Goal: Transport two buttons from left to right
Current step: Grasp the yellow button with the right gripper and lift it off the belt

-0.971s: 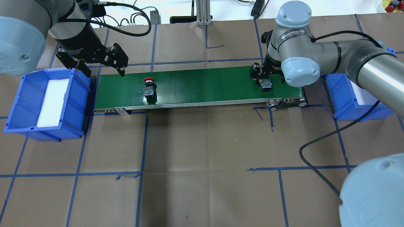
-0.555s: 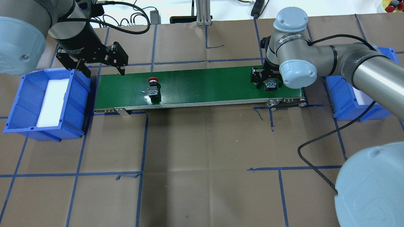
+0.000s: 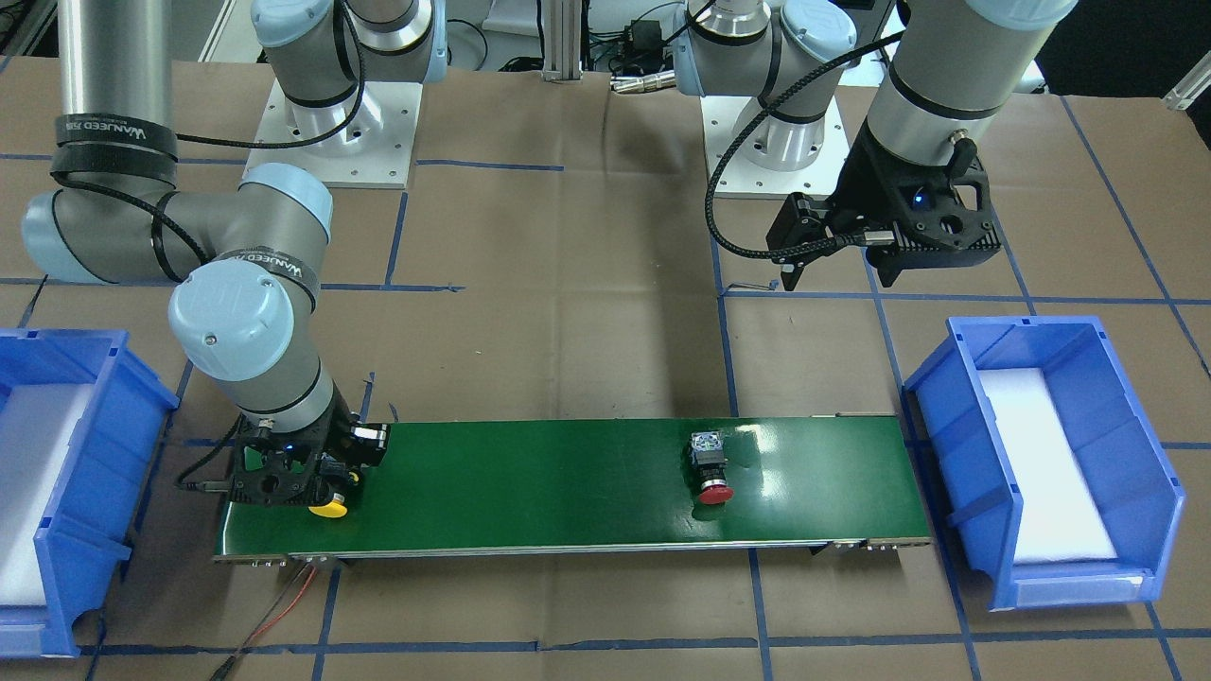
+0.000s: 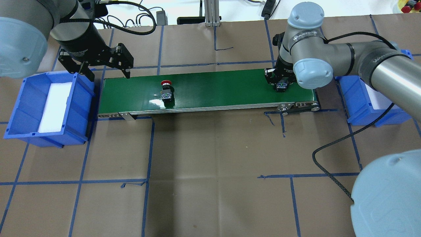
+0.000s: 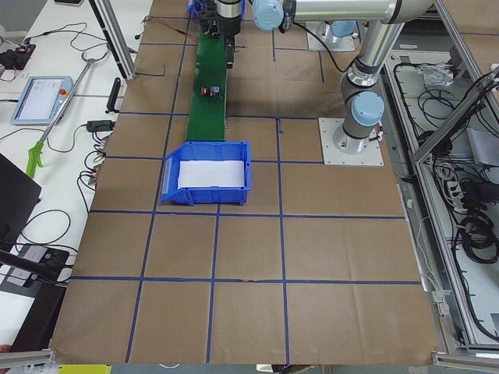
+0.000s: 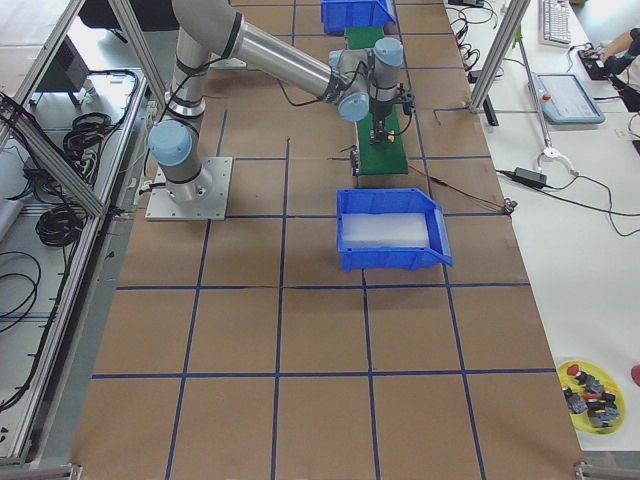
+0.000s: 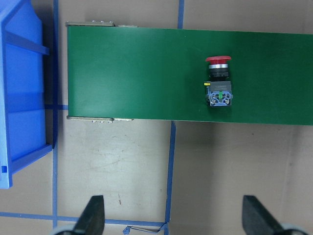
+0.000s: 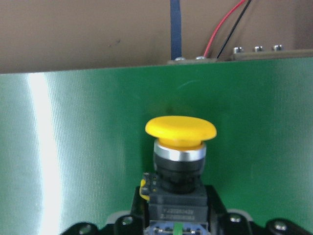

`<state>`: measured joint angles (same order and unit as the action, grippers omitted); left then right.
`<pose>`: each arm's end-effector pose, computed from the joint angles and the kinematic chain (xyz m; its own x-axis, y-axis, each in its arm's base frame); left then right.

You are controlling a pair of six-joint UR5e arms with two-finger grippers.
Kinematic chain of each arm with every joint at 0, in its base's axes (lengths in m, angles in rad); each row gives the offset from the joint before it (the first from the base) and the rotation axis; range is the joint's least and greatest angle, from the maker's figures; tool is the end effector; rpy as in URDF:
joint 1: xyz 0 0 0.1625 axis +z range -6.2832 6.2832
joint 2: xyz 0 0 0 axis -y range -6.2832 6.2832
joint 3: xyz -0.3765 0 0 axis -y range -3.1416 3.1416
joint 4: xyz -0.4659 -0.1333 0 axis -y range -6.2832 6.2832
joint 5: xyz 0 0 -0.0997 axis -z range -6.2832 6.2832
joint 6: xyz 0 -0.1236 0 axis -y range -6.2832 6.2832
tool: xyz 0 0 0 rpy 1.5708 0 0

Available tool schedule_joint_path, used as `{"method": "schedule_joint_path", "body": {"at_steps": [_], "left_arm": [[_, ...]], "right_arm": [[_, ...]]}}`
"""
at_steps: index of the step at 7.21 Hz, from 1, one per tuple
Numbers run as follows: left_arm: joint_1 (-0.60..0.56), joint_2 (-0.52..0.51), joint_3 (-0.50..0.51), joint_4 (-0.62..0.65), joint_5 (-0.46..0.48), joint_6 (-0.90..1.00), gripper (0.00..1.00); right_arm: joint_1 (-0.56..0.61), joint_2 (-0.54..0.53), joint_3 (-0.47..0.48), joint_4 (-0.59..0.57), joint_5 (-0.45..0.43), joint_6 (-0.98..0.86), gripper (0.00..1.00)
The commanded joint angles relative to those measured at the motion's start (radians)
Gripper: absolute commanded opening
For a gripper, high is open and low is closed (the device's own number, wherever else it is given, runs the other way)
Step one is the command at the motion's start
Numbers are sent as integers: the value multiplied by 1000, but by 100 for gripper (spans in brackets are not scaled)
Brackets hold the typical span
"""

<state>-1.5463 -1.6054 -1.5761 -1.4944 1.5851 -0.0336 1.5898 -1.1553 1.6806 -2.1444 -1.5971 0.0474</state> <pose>-0.1172 -0.5857 0.4003 -0.9982 -0.0586 -0.0131 -0.0580 0.9976 -0.0369 0.1426 -0.6580 0.1547 -0.9993 0.0296 0.0240 0.0284 0.9984 -0.0495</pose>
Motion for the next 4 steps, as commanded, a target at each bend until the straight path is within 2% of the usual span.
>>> {"method": "schedule_joint_path", "body": {"at_steps": [1, 2, 4], "left_arm": [[0, -2, -1, 3, -1, 0, 100], [0, -2, -1, 5, -1, 0, 100], [0, -2, -1, 5, -1, 0, 100]], "right_arm": [[-11, -17, -62, 17, -10, -3, 3], [-43, -39, -118, 112, -9, -18, 3], [-222, -60, -217, 220, -3, -264, 5]]}}
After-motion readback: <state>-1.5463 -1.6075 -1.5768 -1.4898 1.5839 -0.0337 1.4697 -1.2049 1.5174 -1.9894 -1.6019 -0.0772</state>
